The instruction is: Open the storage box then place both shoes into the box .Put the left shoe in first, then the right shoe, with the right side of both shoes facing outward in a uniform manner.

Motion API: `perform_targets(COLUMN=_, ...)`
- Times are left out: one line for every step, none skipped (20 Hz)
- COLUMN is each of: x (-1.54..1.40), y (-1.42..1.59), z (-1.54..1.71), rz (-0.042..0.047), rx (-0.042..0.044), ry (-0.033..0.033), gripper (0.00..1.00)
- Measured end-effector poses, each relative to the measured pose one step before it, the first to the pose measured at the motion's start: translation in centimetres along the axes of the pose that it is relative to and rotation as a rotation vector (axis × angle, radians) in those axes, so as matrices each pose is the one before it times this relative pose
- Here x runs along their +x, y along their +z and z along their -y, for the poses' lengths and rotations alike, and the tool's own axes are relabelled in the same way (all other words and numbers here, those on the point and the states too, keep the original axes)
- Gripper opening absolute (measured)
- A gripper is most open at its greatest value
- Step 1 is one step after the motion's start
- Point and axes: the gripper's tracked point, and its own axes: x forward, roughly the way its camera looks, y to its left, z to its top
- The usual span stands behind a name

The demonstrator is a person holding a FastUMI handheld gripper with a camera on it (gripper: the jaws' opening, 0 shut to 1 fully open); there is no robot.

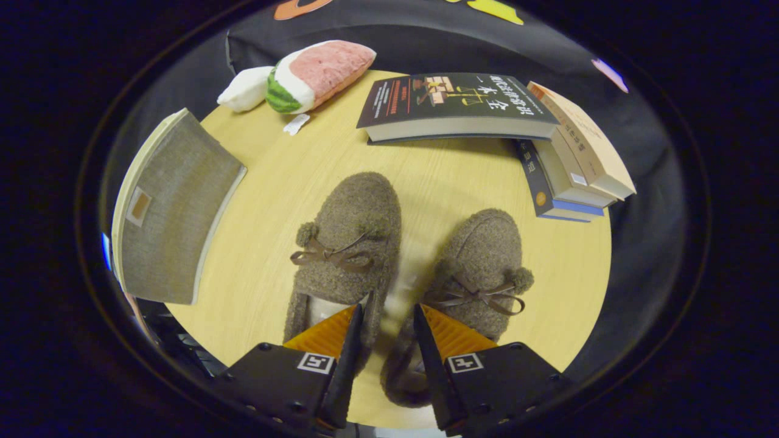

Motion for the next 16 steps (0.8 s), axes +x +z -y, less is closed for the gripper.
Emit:
perform_targets(x=-0.407, y=-0.053, z=-0.141, rz=-0.00294, rx=0.00427, ry=-0.00192, gripper=0.53)
perform_targets(x=-0.293, y=-0.345, z=-0.502, rz=-0.01631, rx=0.01277, ry=0.00974, gripper=0.52)
perform_targets(x=-0.344, y=-0.631, z=-0.597, rz=-0.02975, rx=0.01835, ry=0.02386, gripper=0.50)
perform_targets(x=-0.337, y=-0.313, z=-0.602, rz=-0.01772, rx=0.02223, ry=0.02506, gripper=0.49)
perform_targets(x=0.063, y=-0.030, z=0.154, rz=-0.00862, rx=0.01190, ry=-0.00282, gripper=0.48)
perform_targets(x=0.444, y=-0.006, z=0.403, rz=-0.00807, rx=0.00991, ry=-0.01839, gripper=0.46)
perform_targets(x=0.329, y=0.049, z=0.390, rz=-0.01584, rx=0.01950, ry=-0.01280, gripper=0.45)
perform_targets(x=0.660, y=-0.001, z=-0.253, rz=-0.01489, rx=0.02484, ry=0.01615, gripper=0.44)
perform_targets(x=0.529, y=0.028, z=-0.320, rz=-0.01332, rx=0.02383, ry=0.01877, gripper=0.44)
perform_targets(x=0.320, y=-0.002, z=-0.002, rz=-0.00740, rx=0.01448, ry=0.00287, gripper=0.44)
perform_targets(x=0.239, y=0.286, z=-0.264, rz=0.00633, rx=0.00265, ry=0.01171, gripper=0.44)
perform_targets(x=0.228, y=-0.349, z=0.111, rz=-0.01159, rx=0.01214, ry=-0.01164, gripper=0.44)
perform_targets(x=0.636, y=0.241, z=-0.271, rz=-0.00160, rx=0.01691, ry=0.00152, gripper=0.27)
perform_targets(x=-0.309, y=-0.146, z=-0.002, rz=-0.00119, rx=-0.00137, ry=0.00301, gripper=0.09)
perform_targets(x=-0.068, y=0.038, z=0.120, rz=0.00252, rx=-0.00702, ry=-0.00396, gripper=0.09)
perform_targets(x=-0.222, y=-0.077, z=-0.272, rz=0.00745, rx=0.01953, ry=0.01810, gripper=0.08)
